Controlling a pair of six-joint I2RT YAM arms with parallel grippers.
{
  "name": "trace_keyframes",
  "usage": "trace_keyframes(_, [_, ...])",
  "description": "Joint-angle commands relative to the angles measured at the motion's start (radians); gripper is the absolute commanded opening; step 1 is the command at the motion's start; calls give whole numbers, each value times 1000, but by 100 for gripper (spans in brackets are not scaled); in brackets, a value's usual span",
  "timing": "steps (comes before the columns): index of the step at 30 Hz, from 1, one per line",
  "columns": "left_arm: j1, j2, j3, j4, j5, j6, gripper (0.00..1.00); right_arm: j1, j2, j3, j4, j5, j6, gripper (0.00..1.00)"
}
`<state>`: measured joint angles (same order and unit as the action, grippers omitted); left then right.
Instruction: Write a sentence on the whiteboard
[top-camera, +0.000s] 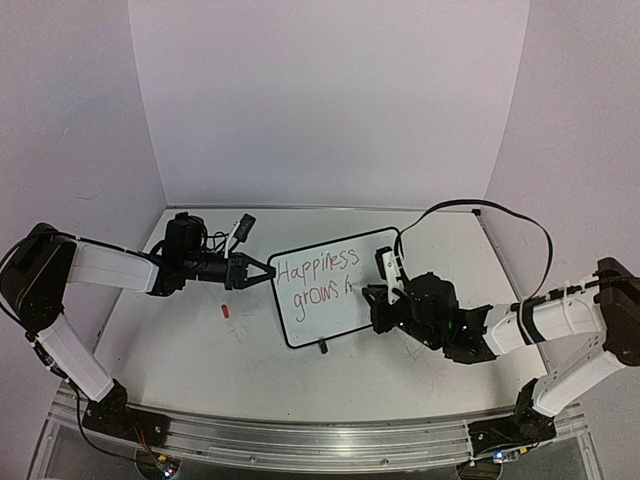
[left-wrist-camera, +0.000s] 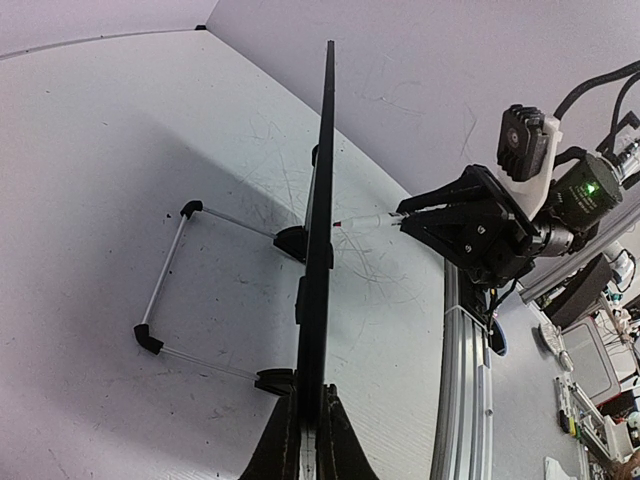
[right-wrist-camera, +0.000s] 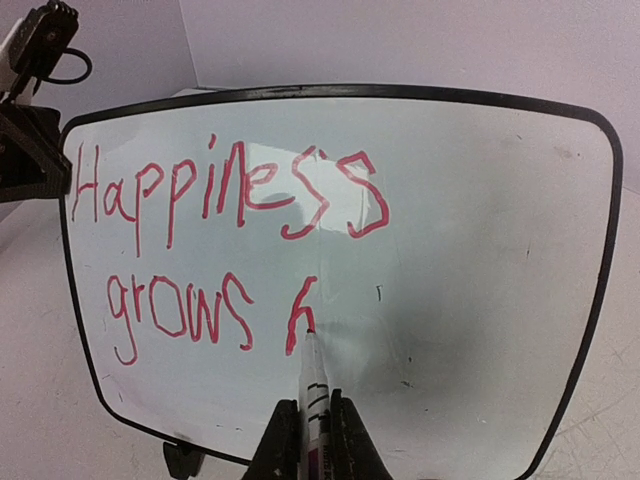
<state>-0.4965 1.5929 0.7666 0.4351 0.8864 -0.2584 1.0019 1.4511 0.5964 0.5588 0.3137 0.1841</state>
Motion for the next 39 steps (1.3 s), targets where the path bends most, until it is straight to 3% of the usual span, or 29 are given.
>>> trace_keyframes(1, [-7, 7, 26, -50, -1, 31, 0, -2, 3, 21, 9, 36, 5, 0])
trace_keyframes(29, [-7, 11, 30, -50, 0, 33, 0, -2, 11, 25, -35, 154, 46, 0])
trace_keyframes(39, [-7, 13, 29, -50, 0, 33, 0, -11, -1, 13, 32, 139, 35, 0])
